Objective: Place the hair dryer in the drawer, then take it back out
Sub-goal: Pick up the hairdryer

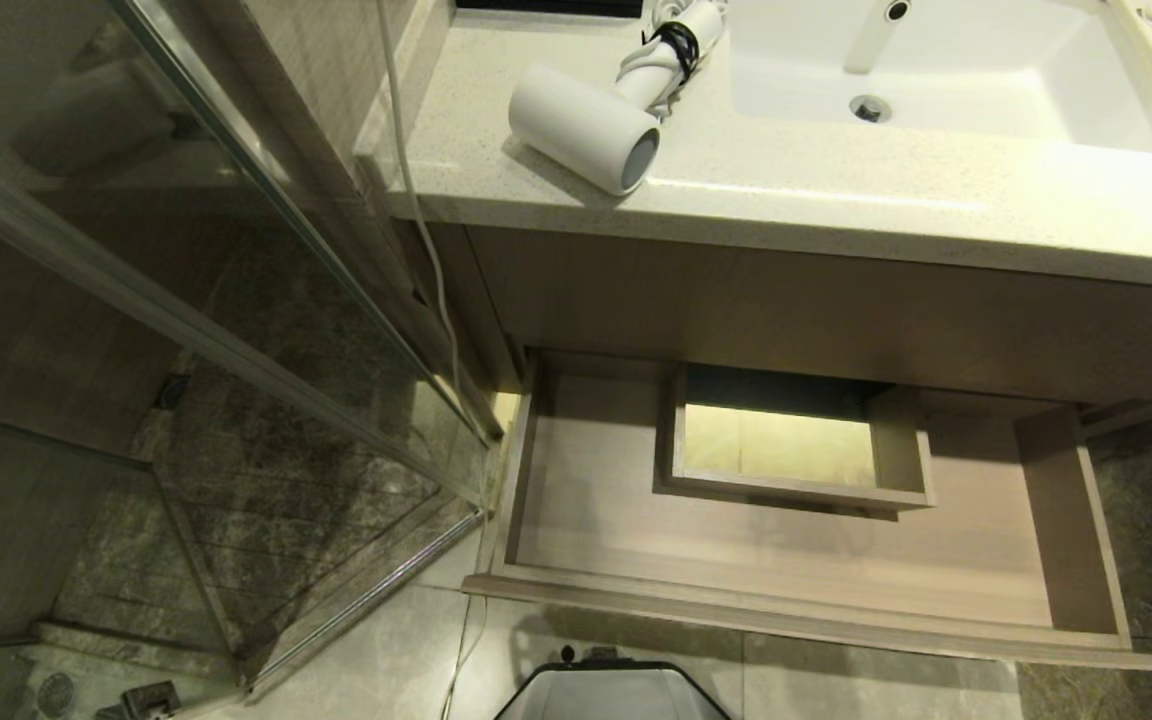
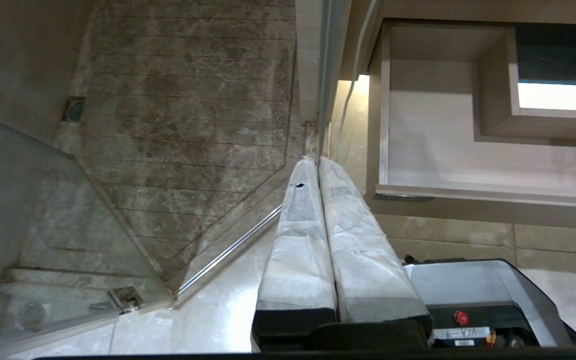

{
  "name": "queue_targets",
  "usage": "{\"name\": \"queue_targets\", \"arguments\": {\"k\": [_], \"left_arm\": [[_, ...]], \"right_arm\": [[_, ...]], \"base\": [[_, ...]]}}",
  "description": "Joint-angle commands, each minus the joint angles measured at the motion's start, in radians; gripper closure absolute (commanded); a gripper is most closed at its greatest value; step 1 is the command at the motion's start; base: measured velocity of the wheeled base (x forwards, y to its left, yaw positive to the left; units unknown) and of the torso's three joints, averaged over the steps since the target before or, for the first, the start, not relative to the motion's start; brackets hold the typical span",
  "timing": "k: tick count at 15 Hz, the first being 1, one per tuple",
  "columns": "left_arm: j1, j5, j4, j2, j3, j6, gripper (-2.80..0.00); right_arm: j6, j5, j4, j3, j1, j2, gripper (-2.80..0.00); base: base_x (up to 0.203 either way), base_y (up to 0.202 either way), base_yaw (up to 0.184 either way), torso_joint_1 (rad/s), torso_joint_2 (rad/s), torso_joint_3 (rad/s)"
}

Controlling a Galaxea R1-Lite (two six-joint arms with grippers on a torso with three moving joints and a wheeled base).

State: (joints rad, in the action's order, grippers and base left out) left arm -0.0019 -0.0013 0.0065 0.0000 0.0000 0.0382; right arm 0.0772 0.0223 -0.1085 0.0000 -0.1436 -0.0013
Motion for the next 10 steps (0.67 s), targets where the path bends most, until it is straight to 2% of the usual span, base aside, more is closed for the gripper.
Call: {"name": "queue_targets", "arguments": {"k": [1,4,10], "left_arm": [[0.000,0.000,0.000,0.000,0.002,0.000,0.00],[0.000,0.000,0.001,0.000,0.002,-0.001,0.00],[0.000,0.000,0.001,0.000,0.002,-0.003,0.00]], "right_arm": [[0.009,0.001,0.000,0.040,-0.001,-0.039,0.00],[0.007,-0.002,-0.003,0.040,-0.001,-0.039,0.00],[0.009,0.004,-0.002,0.040,-0.001,-0.039,0.00]], "base": [[0.000,0.000,0.000,0.000,0.00,0.000],[0.000,-0.002,0.022,0.002,0.00,0.000],[-0.002,-0.010,0.164,0.002,0.00,0.005]]}}
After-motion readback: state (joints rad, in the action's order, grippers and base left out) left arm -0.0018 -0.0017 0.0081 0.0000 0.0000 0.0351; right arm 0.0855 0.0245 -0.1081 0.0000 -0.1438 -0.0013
